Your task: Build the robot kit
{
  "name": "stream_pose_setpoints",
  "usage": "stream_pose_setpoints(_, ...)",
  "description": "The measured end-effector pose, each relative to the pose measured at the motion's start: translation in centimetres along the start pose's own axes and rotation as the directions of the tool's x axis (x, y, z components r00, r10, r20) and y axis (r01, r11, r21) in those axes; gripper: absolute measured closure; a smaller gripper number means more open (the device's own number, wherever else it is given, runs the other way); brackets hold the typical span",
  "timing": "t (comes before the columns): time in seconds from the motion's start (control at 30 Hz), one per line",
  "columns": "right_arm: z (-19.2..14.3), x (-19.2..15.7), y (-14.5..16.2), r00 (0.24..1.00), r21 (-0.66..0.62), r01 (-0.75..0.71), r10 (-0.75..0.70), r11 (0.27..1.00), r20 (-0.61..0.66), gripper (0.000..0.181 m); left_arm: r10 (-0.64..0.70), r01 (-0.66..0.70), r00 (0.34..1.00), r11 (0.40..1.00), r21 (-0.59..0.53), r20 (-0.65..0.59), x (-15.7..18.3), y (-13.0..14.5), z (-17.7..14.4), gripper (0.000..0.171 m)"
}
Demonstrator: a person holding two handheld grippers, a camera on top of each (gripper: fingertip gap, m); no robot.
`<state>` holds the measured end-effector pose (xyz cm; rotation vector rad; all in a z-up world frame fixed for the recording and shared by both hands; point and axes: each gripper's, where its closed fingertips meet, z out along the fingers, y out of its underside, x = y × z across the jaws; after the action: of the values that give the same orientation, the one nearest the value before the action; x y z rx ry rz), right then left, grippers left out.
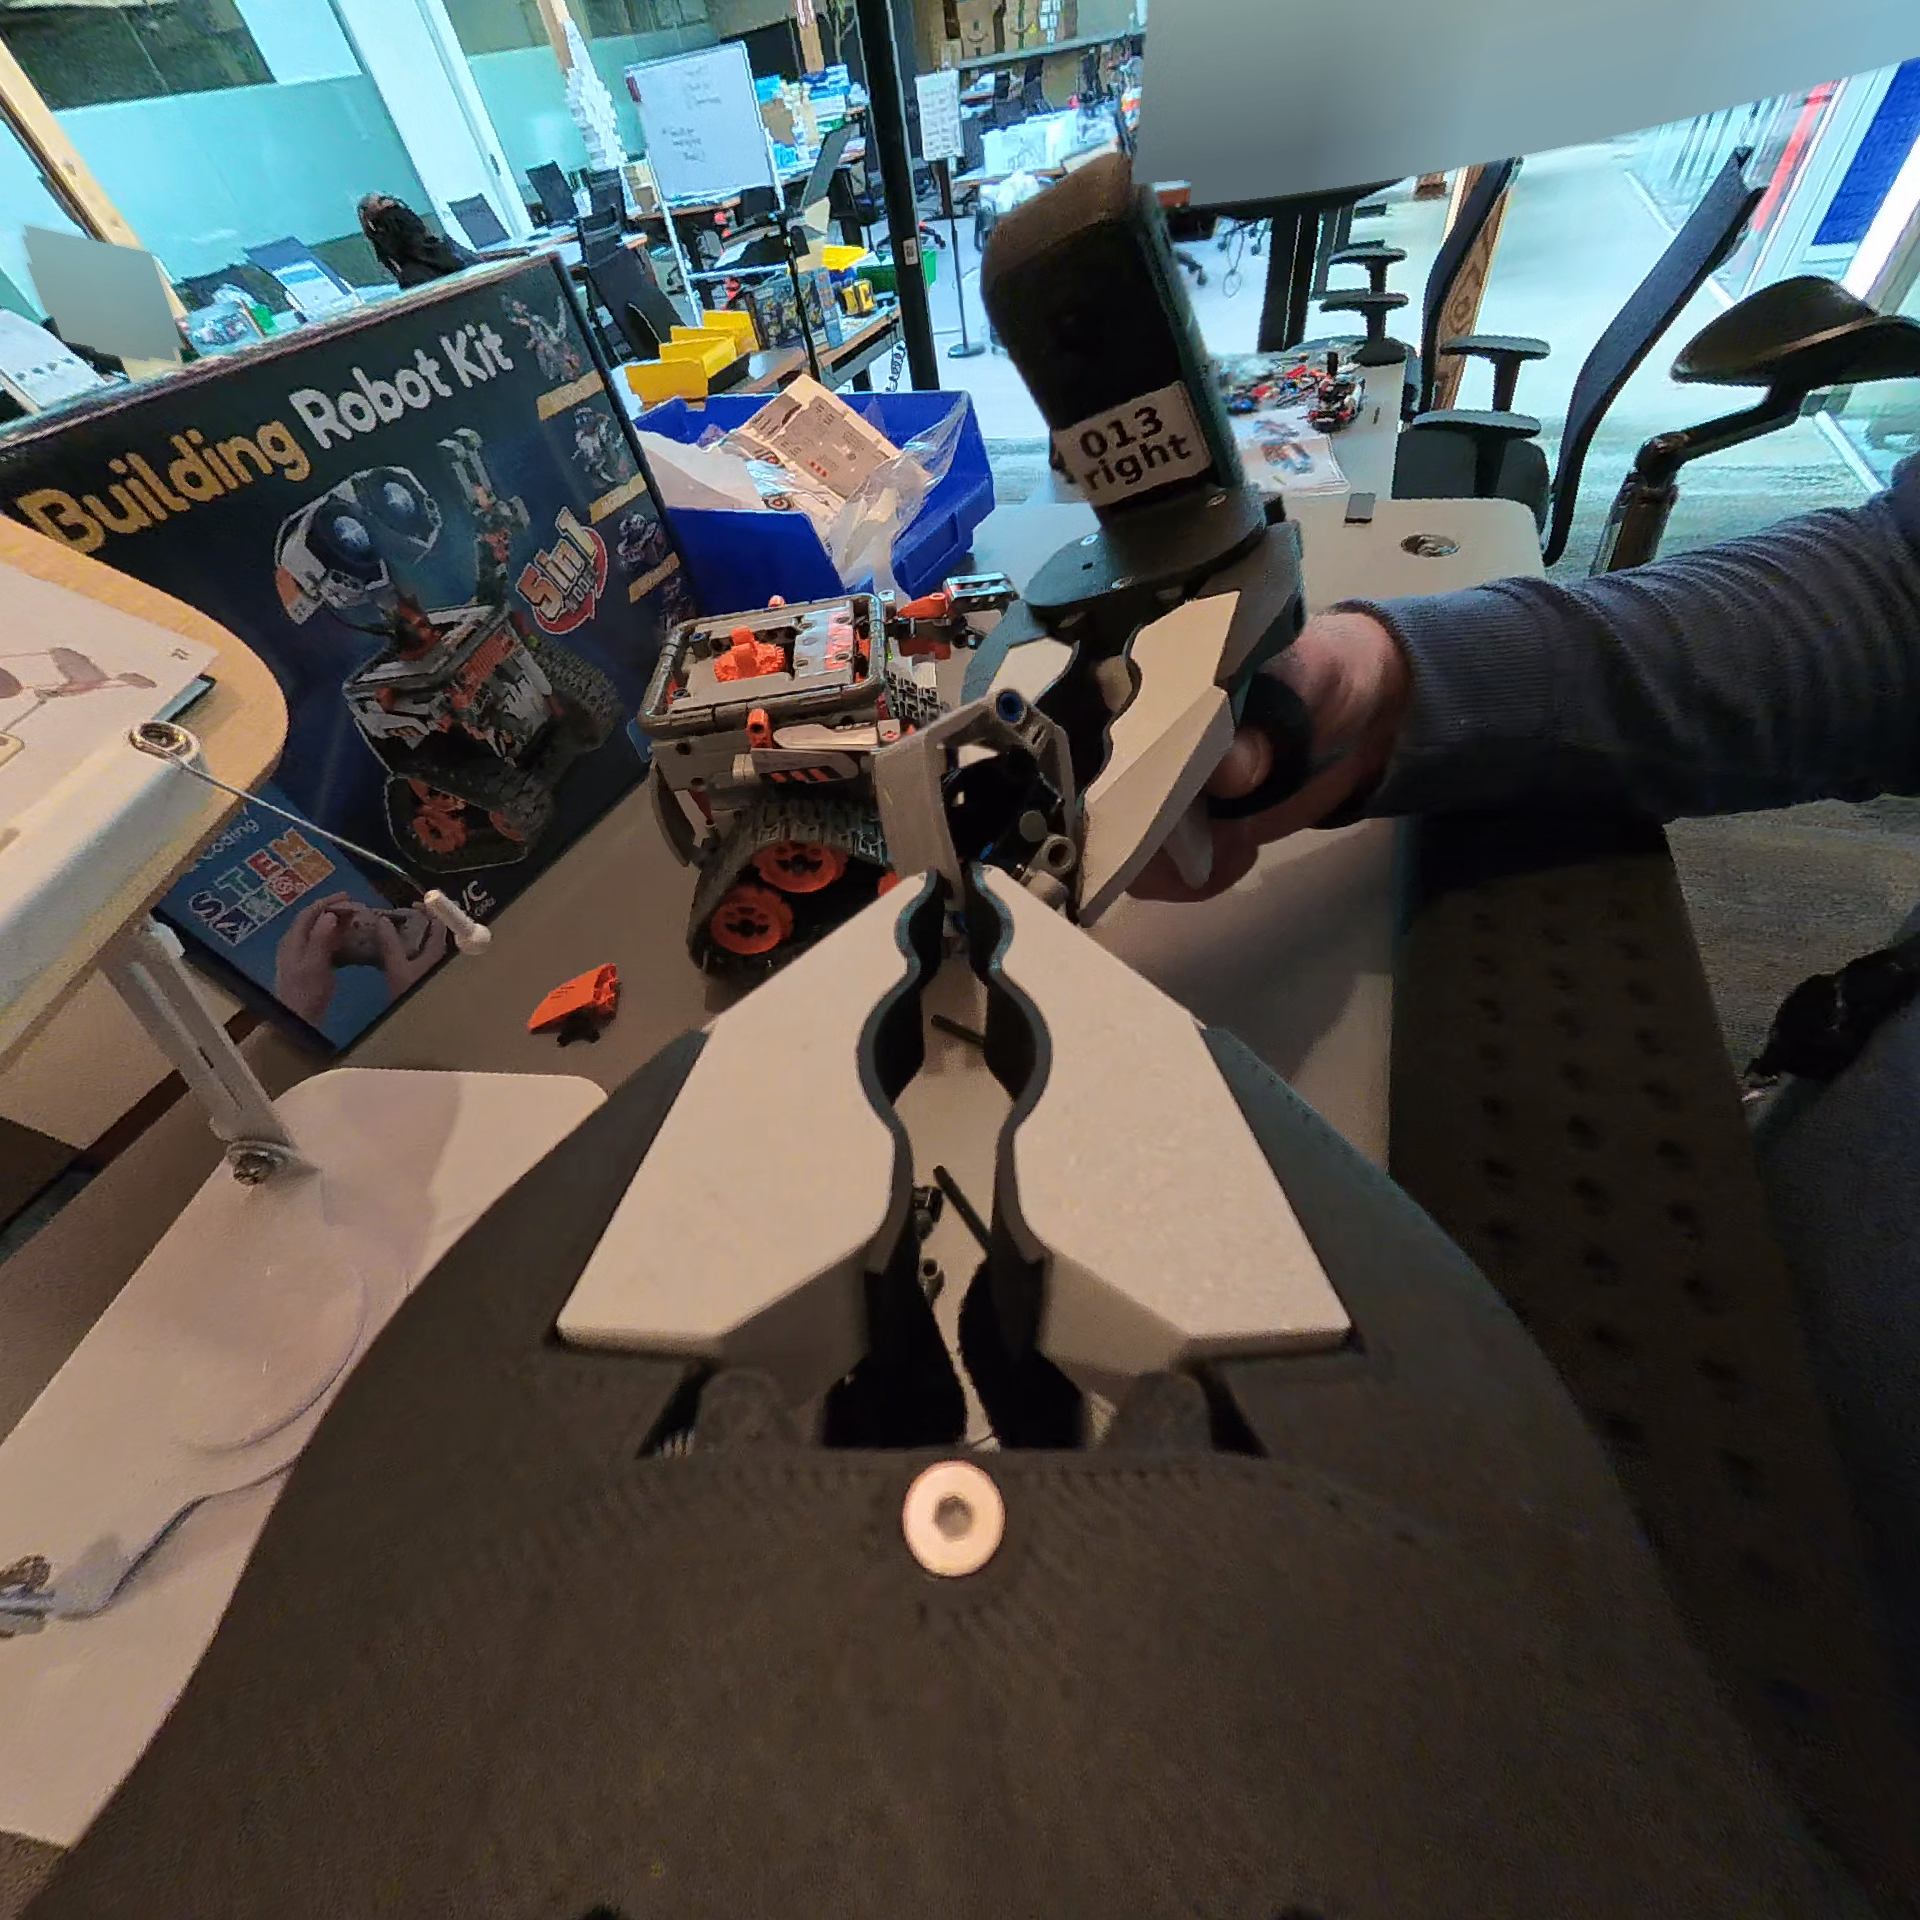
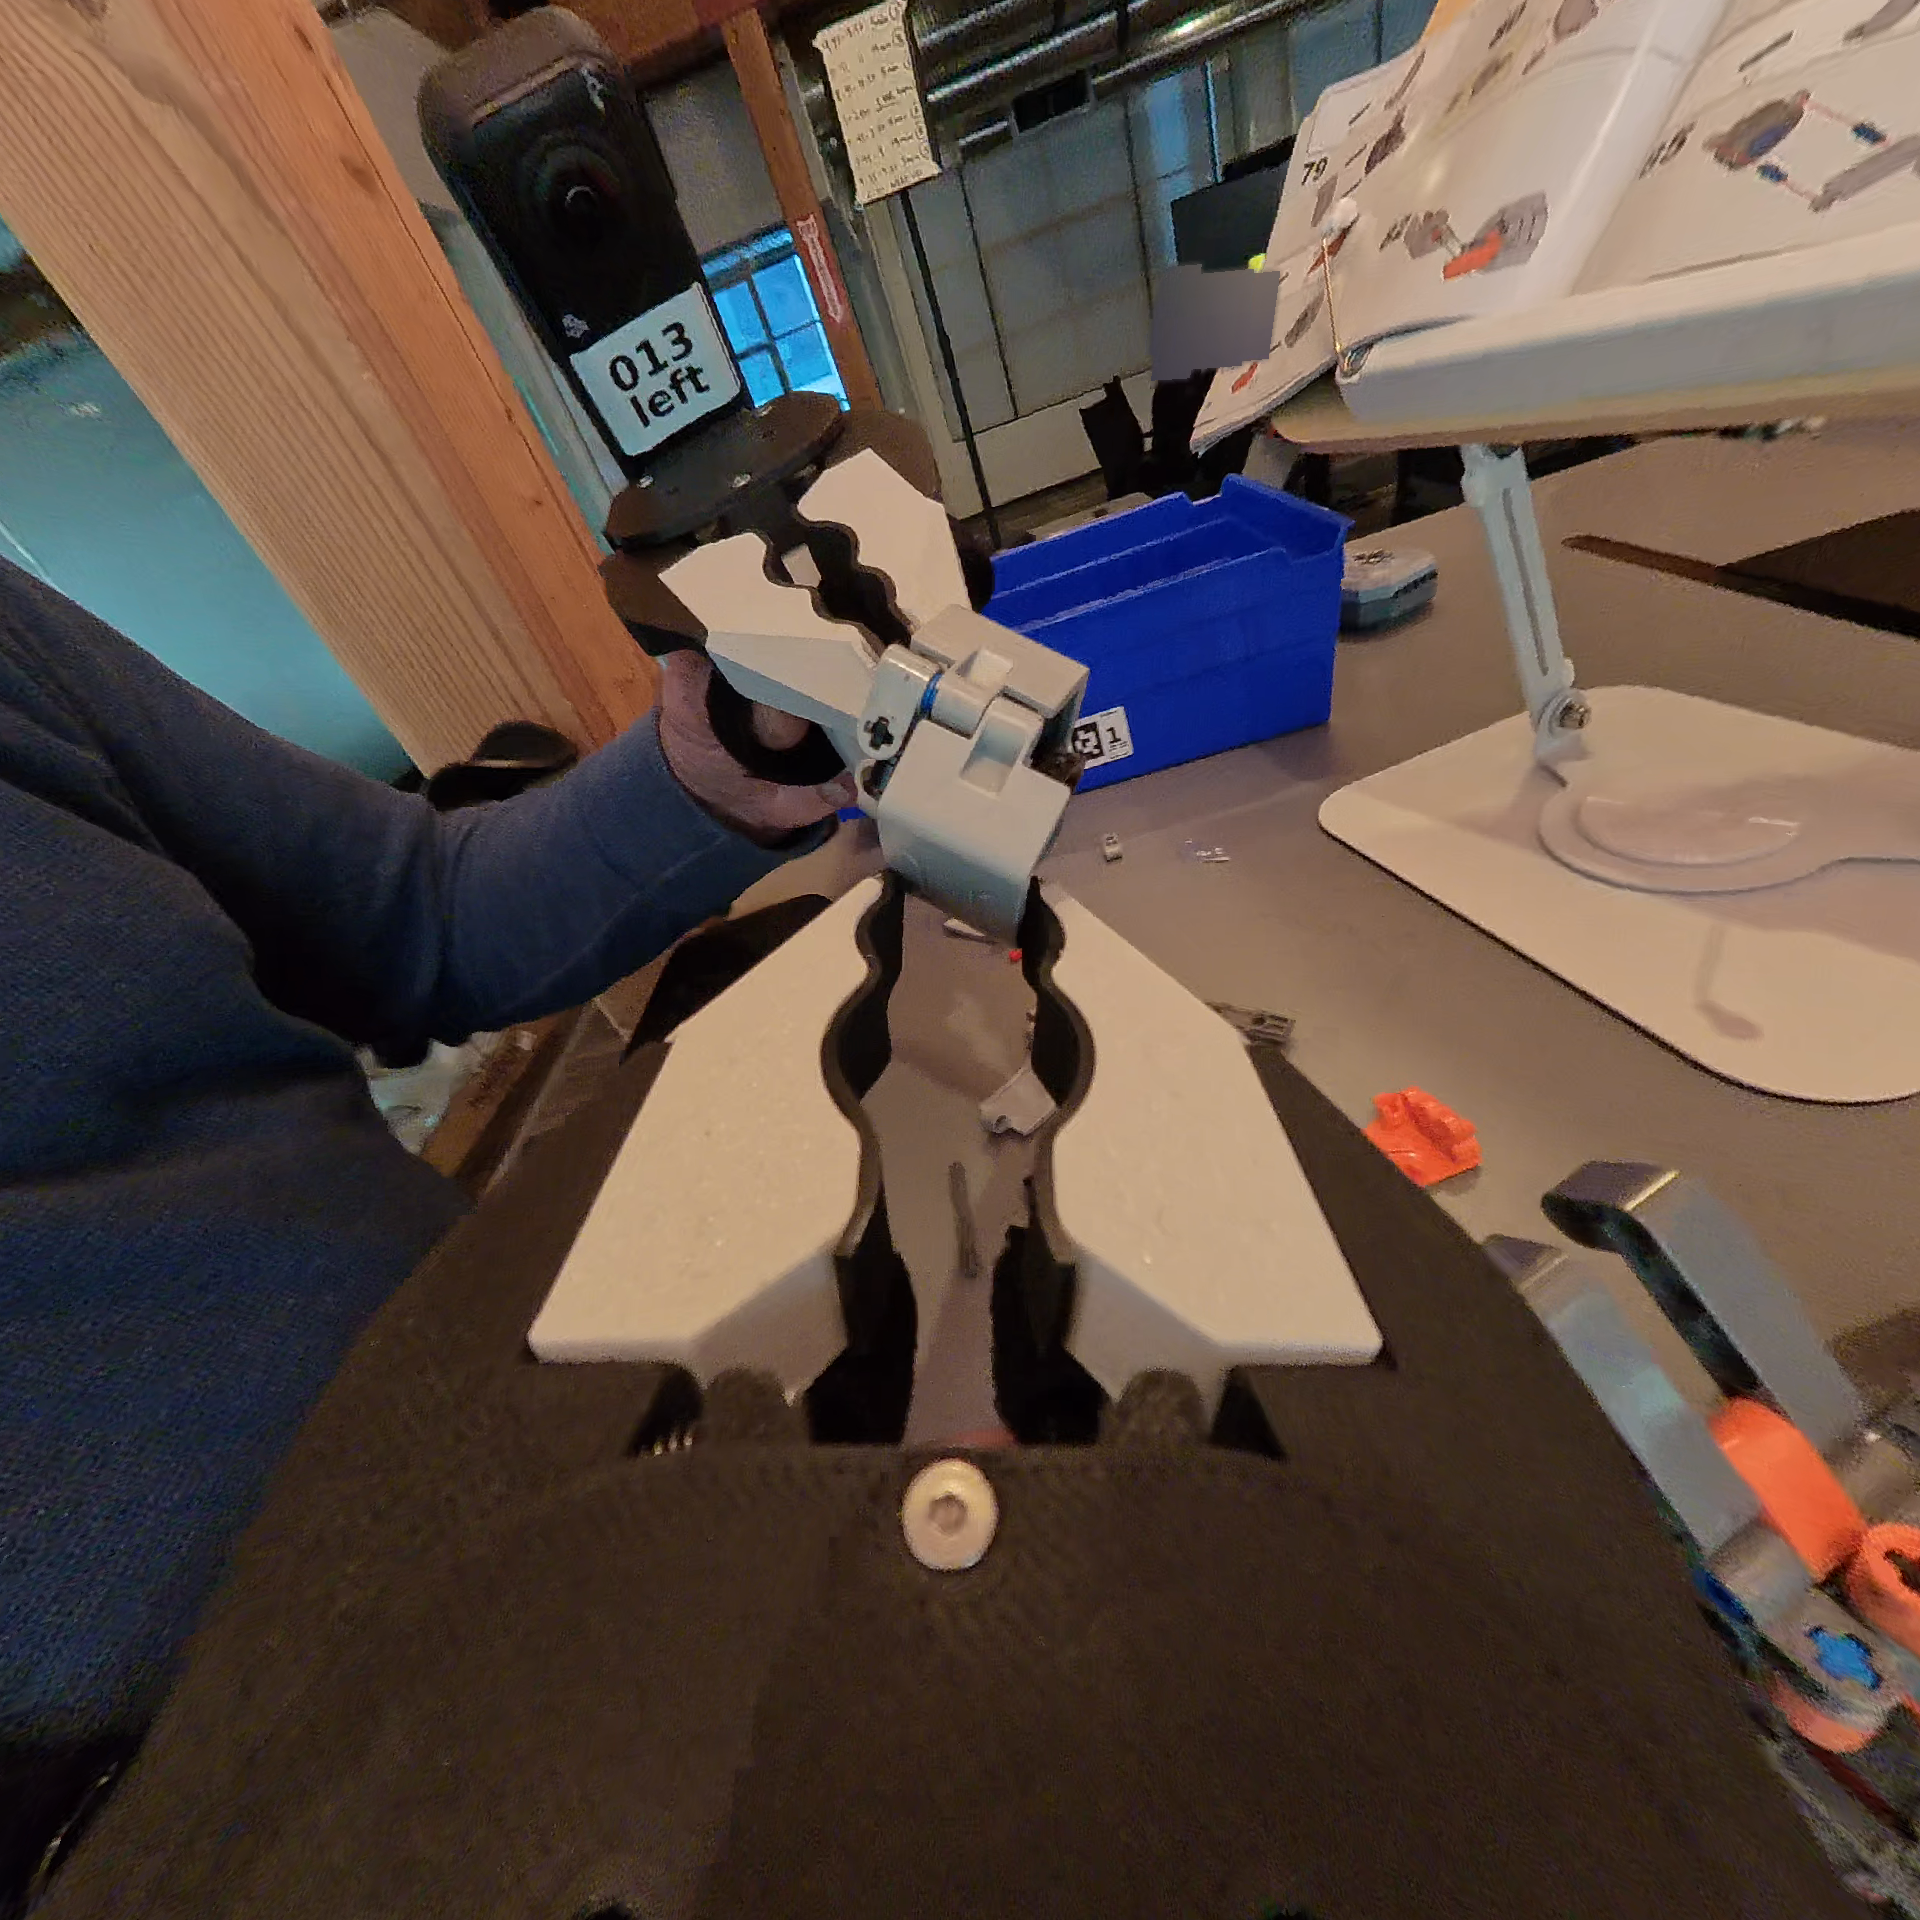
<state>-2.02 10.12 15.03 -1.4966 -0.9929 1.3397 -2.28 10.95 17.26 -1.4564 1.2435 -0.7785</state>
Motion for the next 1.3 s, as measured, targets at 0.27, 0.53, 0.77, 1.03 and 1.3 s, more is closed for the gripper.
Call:
stream_pose_setpoints(0.27, 0.5, -0.2, 0.4, 0.998, 0.006, -0.042, 0.042, 0.999, 0.042, 0.172, 0.138, -0.133, 0.985, 0.99, -0.048, 0.099, -1.2, 0.0, 0.0, 0.171)
stream_pose_setpoints(0.53, 0.3, 0.6, -0.4, 0.999, 0.055, -0.043, 0.044, 0.998, -0.015, 0.159, 0.217, -0.202, 0.96, 0.975, -0.095, 0.177, -1.9, -0.5, 0.1, 0.171)
stream_pose_setpoints(0.77, -0.2, 1.8, -0.7, 0.993, 0.076, -0.043, 0.051, 0.996, -0.109, 0.146, 0.287, -0.25, 0.924, 0.954, -0.166, 0.254, -2.4, -0.6, 0.9, 0.171)
stream_pose_setpoints(1.03, -0.4, 1.9, -0.5, 0.993, 0.059, -0.071, 0.076, 0.996, -0.094, 0.158, 0.383, -0.329, 0.891, 0.915, -0.234, 0.244, -2.0, -0.8, 1.3, 0.171)
stream_pose_setpoints(1.3, 0.0, 1.0, 1.4, 0.996, -0.082, -0.09, 0.088, 0.993, -0.036, 0.158, 0.574, -0.494, 0.81, 0.779, -0.387, 0.121, -1.7, -0.4, 1.0, 0.171)
